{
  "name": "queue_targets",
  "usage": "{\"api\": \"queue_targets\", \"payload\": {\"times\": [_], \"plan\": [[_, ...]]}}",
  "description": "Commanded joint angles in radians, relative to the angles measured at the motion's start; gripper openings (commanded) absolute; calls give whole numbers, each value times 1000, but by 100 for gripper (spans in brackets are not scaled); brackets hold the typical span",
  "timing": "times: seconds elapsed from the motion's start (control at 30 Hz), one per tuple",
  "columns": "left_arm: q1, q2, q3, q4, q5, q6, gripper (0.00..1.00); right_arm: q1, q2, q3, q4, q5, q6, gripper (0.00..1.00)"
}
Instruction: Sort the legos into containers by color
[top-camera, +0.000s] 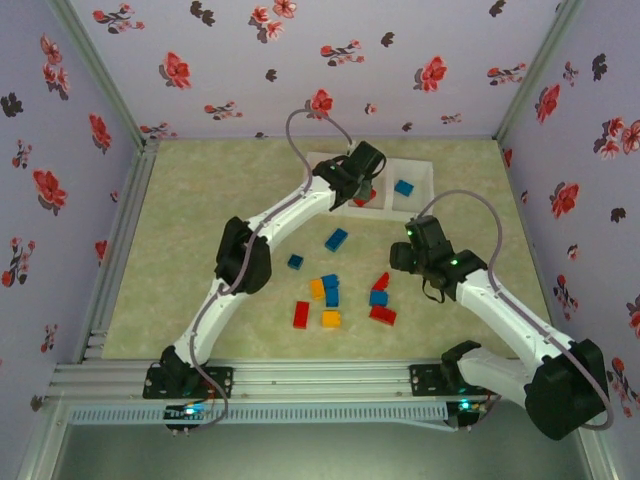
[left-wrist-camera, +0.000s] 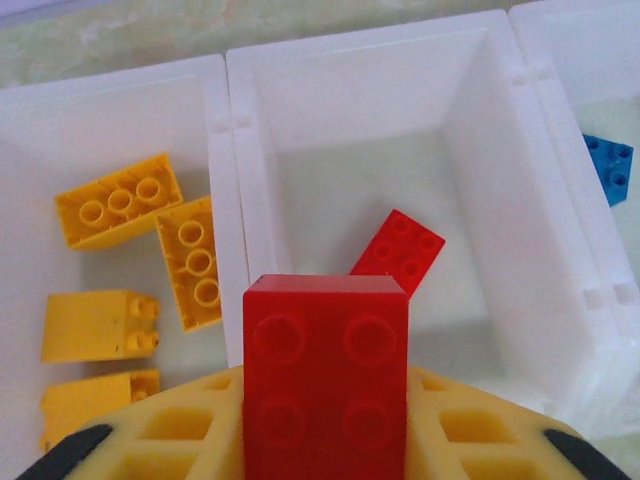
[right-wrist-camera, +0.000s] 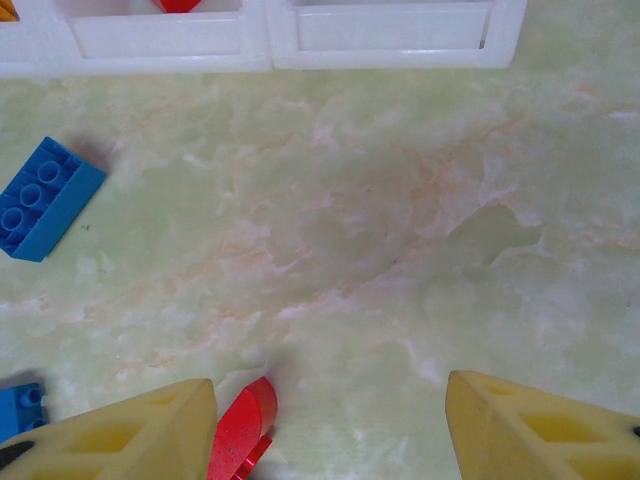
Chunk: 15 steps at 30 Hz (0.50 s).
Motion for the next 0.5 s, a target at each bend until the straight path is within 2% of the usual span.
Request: {"api": "queue_targets", "payload": {"times": [0.0,0.17,0.23,0.3,0.33,0.37,0.47], "plan": [[14,37,28,118,18,57,30,-7,-16,-19,-8,-16,29,62],[24,104,106,182,33,117,32,-6,-14,-25,-3,-35,32,62],[26,124,138,182,44,132,39,-6,-16,-27,-3,-37,31,62],[26,125,147,182,48,141,58,-6,-13,-27,-5,-38,32,63],[26,120,145,181,47,143,64,-6,-10,-28,-3,-39,31,63],[26,111,137,180,47,145,67,-6,-8,-27,-1,-38,32,63],[26,62,88,178,46,142,68,-5,4,-24,7,-40,31,62]]}}
